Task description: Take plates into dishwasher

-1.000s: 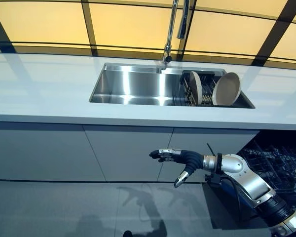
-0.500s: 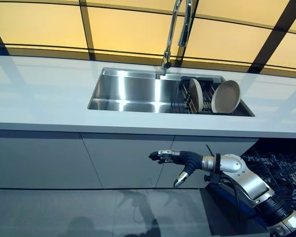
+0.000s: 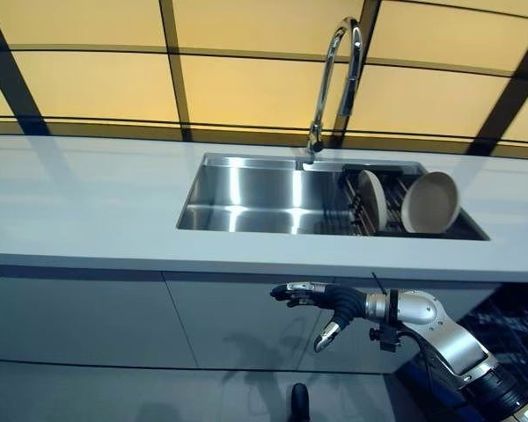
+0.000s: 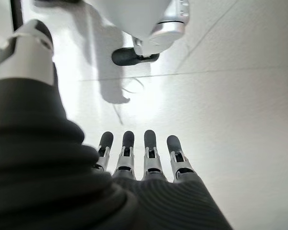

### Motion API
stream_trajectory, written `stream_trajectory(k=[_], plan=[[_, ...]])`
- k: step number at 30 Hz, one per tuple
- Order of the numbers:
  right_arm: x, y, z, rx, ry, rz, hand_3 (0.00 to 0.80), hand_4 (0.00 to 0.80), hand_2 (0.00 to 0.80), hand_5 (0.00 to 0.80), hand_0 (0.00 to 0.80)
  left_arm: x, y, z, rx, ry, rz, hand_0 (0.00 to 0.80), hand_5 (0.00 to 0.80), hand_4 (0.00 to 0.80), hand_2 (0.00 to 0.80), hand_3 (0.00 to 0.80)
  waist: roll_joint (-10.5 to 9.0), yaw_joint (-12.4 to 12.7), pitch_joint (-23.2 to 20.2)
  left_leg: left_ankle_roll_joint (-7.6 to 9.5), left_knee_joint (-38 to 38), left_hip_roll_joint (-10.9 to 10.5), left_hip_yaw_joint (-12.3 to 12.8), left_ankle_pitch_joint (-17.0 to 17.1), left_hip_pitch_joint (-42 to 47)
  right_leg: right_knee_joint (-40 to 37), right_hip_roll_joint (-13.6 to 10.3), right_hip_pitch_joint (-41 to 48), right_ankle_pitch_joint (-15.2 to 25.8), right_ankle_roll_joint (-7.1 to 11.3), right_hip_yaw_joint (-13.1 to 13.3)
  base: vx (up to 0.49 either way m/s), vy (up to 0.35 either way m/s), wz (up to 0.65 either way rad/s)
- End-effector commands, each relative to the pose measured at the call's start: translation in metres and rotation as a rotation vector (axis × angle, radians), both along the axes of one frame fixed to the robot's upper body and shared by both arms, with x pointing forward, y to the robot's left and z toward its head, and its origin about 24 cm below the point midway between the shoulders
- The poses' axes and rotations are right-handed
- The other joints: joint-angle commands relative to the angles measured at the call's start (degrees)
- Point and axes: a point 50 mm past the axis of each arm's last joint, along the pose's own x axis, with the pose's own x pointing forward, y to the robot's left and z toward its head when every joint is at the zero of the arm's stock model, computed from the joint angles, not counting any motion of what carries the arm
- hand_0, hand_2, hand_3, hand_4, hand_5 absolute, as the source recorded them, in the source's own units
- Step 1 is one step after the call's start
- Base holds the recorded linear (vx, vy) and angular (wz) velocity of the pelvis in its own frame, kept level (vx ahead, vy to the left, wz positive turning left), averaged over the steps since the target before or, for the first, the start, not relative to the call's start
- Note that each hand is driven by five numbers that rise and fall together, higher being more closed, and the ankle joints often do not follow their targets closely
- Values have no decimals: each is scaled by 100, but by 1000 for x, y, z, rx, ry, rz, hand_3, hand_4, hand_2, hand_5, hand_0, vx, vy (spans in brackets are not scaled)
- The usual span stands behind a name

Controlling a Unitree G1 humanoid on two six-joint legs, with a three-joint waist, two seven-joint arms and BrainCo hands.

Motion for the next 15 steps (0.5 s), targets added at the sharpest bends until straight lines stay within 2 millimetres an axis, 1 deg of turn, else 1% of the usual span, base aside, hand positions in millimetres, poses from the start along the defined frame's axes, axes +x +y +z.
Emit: stream_trajectory(k=[1,2,3,5,7,10,11,15], plan=[[12,11,33,38,-128,45,0,0,0,0,0,4,10,4,29,-3,67,0,0,0,0,0,-170,128,54,2,831,-158,-331,-634,-171,-485,-38,314,1047,111,396,217,-172,22],[13,14,33,41,-128,55,0,0,0,0,0,4,11,4,30,0,83,0,0,0,0,0,-180,143,39,-34,839,-106,-248,-657,-110,-396,-40,391,966,116,356,141,-102,3],[13,15,33,42,-129,57,0,0,0,0,0,4,12,4,29,1,83,0,0,0,0,0,-177,149,32,-49,827,-83,-232,-654,-87,-380,-36,408,946,115,332,173,-135,-14],[14,21,36,52,-139,75,0,0,0,0,0,3,10,4,32,10,82,0,0,0,0,0,-167,166,8,-121,756,45,-94,-623,-6,-261,-28,469,831,111,208,175,-130,-33],[15,24,37,57,-143,79,0,0,0,0,0,1,10,3,35,12,80,0,0,0,0,0,-173,175,15,-140,713,81,-70,-620,32,-242,-26,496,798,107,164,155,-94,-34],[15,27,37,54,-148,82,0,0,0,0,0,-1,9,3,42,8,81,0,0,0,0,0,-176,175,-6,-180,622,130,-63,-608,97,-274,-29,538,771,113,100,100,-52,-9],[16,28,38,44,-152,82,0,0,0,0,0,-3,8,2,40,9,76,0,0,0,0,0,-162,164,-36,-210,554,175,-20,-613,167,-289,-54,545,768,127,46,106,-48,-7],[16,26,38,37,-150,82,0,0,0,0,0,-7,8,2,37,13,58,0,0,0,0,0,-115,149,-80,-275,473,250,59,-585,216,-316,-78,577,750,132,-10,80,-17,-7]])
